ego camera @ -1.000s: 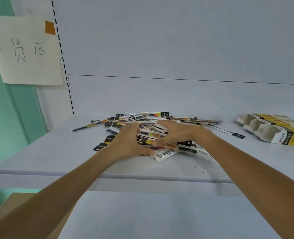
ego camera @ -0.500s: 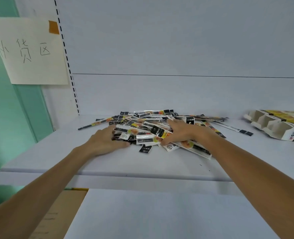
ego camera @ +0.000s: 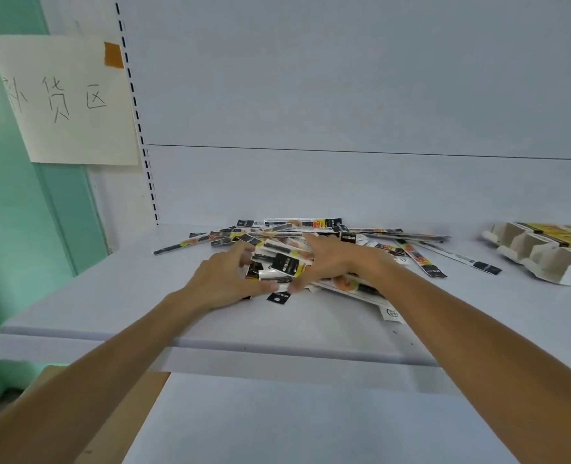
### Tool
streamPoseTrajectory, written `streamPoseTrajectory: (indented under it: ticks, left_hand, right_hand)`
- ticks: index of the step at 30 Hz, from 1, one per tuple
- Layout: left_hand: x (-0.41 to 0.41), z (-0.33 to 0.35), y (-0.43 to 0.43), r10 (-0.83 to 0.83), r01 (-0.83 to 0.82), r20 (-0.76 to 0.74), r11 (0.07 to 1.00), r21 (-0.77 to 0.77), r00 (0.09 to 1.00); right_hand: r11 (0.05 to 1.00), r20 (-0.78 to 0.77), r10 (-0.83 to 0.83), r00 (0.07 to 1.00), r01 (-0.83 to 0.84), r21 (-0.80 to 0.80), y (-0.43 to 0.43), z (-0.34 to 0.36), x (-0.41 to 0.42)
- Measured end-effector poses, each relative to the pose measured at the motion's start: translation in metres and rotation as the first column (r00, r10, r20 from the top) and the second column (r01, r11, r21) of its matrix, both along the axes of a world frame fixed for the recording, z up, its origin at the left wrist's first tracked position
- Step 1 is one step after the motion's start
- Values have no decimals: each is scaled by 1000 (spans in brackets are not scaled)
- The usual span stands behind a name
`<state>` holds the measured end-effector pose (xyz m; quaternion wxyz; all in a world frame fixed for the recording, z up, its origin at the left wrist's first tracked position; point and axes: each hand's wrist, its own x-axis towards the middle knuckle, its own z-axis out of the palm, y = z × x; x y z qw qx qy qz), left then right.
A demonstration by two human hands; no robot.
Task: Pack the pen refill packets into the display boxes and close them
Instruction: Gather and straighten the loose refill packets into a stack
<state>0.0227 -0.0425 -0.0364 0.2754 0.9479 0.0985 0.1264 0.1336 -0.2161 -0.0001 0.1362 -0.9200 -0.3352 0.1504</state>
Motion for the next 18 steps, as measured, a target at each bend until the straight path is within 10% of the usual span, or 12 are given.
streamPoseTrajectory:
  ticks: [5,18]
  left_hand:
    - [12,-5,-20,167,-143,-84,961,235,982]
    - [21,-1,32,186,-170,-31,945,278,982]
  right_hand:
    - [984,-30,-67,997,71,164,2,-1,12]
    - [991,154,27,988,-47,128,-24,0,3]
